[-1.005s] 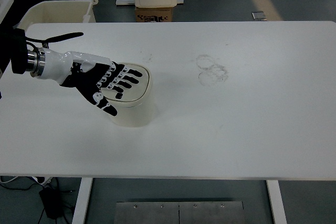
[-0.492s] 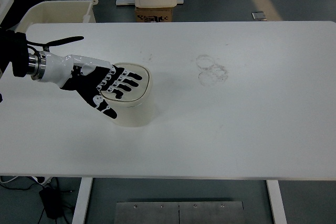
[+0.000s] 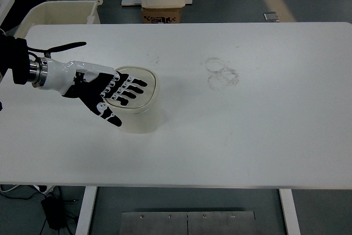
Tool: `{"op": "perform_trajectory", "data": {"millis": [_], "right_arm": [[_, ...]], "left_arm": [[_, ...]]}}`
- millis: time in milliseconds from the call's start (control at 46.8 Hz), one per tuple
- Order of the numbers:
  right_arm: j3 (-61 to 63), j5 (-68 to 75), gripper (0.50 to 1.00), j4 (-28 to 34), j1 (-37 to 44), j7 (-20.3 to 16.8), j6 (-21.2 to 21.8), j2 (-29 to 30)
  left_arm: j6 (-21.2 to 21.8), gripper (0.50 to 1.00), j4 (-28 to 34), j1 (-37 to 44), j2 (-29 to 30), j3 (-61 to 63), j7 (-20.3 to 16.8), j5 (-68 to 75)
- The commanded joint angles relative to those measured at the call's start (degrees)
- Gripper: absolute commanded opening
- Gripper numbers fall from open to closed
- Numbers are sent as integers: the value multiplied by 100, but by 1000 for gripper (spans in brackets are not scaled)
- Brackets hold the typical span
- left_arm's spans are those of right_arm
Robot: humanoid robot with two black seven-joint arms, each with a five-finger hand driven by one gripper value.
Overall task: Open trash can
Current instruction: 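Lift the left hand up as the lid flips open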
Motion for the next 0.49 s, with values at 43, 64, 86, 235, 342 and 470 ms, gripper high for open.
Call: {"op": "perform_trajectory", "data": {"millis": [43,64,86,235,342,470], "right_arm": [[0,2,991,0,0,0,0,0],[0,2,991,0,0,0,0,0],[0,2,991,0,0,0,0,0],[0,2,991,0,0,0,0,0],[0,-6,991,0,0,0,0,0],[0,2,991,0,0,0,0,0]], "left_arm": [[9,1000,9,-41,3,-24,-1,-8],[9,1000,17,-49,3,-32,-10,-8],[18,1000,26,-49,3,-33,-10,-8],[18,1000,44,-164,11,-50,-10,-78],[18,1000,52,-243,64,-76,-19,-87],[9,1000,105,-383,99,-85,-36,-104]]}}
